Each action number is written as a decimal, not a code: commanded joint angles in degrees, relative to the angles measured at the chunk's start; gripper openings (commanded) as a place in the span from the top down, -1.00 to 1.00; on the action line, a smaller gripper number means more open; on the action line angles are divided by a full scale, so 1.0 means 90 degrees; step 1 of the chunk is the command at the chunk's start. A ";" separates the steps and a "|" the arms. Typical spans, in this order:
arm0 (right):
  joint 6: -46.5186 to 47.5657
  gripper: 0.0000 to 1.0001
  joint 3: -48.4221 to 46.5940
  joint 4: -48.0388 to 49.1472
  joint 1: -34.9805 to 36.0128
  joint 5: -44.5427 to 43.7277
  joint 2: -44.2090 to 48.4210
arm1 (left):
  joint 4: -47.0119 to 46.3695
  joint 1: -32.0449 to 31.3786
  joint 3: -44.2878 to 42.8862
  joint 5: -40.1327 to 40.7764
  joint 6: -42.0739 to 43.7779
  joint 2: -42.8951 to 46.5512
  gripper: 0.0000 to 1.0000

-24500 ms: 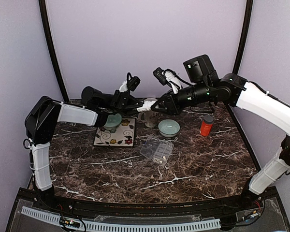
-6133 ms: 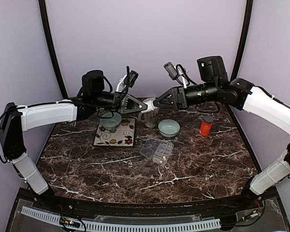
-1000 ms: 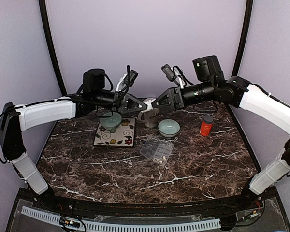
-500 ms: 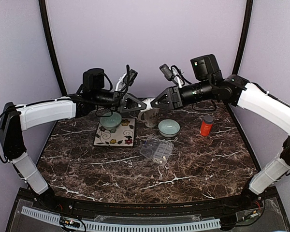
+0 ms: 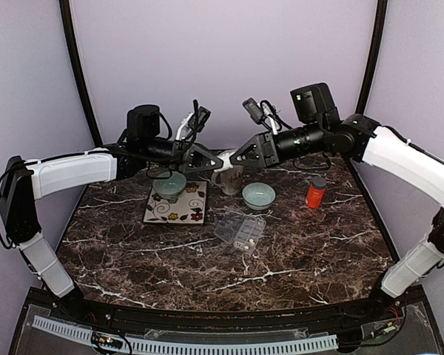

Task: Sort the pills into containers
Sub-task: Screw the lid of the pill bottle onto the pill bottle, then pass from the left arm to the right, then place the pill bottle at the center of the board.

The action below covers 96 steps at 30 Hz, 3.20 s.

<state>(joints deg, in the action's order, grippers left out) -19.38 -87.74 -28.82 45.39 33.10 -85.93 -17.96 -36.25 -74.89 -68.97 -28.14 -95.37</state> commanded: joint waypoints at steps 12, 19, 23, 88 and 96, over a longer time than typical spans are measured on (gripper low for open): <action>-0.1883 1.00 -0.0274 0.0682 -0.0110 0.0628 -0.0509 | 0.0832 -0.0099 -0.0099 0.1593 0.1650 0.0678 1.00; -0.2650 1.00 -0.0339 0.0796 -0.0189 0.0761 -0.0782 | 0.1184 -0.0894 0.0151 0.4343 0.3402 0.1304 1.00; -0.2868 1.00 -0.0368 0.0784 -0.0204 0.0826 -0.0870 | 0.1092 -0.1268 0.0304 0.5388 0.4033 0.1424 1.00; -0.0789 1.00 0.1429 -0.1307 -0.1110 -0.5263 -0.0728 | 0.0296 -0.1529 0.2779 0.7516 0.2675 0.3064 -0.35; -0.0558 1.00 0.1068 -0.1148 -0.1389 -0.5514 -0.1620 | 0.0307 -0.1529 0.2925 0.7472 0.2500 0.3176 -0.35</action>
<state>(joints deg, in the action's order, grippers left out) -25.96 -75.83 -41.36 34.13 -14.13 -97.58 -13.72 -49.78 -49.95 -1.87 -4.16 -68.97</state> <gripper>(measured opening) 0.253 0.674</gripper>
